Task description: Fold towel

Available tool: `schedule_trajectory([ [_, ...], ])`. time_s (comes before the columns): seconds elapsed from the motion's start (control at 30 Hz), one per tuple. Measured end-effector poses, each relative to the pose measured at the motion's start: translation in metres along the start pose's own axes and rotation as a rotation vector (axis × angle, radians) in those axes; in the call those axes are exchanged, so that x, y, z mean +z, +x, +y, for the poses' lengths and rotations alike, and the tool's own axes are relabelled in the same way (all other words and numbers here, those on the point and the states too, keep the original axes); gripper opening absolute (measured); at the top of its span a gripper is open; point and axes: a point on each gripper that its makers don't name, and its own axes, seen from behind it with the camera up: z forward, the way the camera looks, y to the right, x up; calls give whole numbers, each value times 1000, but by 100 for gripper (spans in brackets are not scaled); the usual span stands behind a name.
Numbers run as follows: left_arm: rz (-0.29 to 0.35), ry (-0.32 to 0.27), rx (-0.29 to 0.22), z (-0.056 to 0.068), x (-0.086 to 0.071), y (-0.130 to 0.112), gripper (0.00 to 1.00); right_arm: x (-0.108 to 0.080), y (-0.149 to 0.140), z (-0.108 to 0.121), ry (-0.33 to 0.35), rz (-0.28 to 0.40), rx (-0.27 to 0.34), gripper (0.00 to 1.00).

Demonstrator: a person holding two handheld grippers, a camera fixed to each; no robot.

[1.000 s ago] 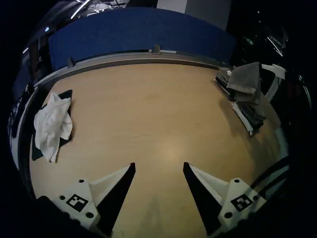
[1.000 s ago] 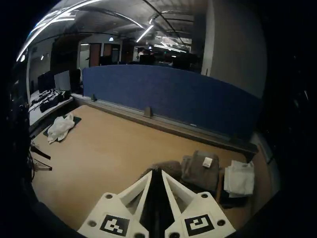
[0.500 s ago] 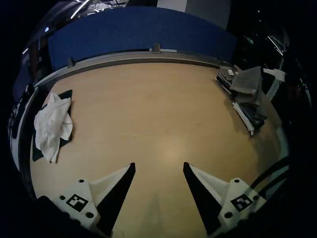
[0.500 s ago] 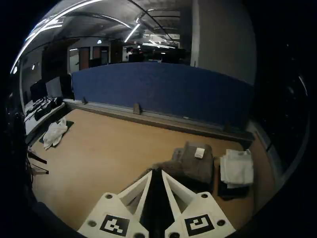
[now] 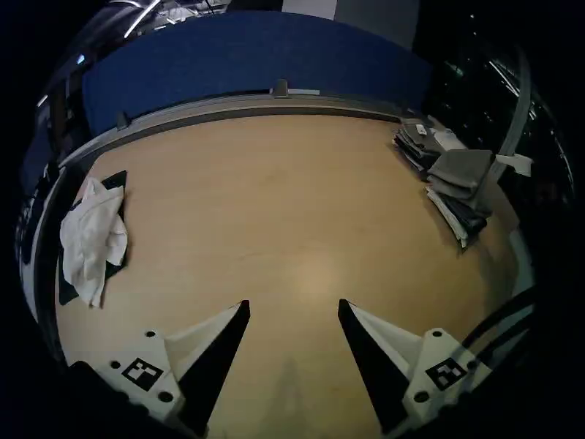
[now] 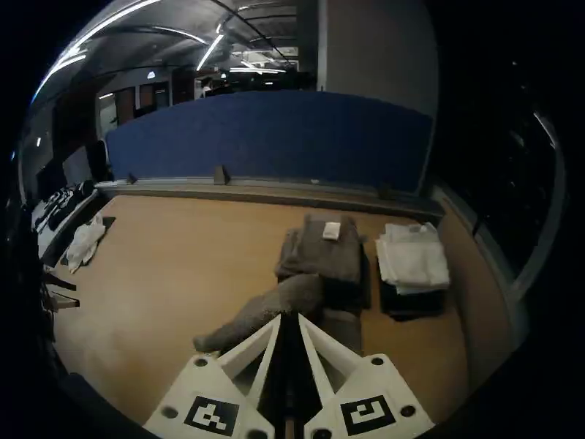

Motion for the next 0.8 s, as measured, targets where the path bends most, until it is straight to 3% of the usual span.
schedule_trajectory([
  [0.5, -5, 6, 7, 1, 0, -1, 90, -8, -72, 46, -103, -80, 75, 2],
  [0.8, -5, 10, 4, 0, -1, -3, 90, -7, -112, 61, -152, -150, 74, 2],
])
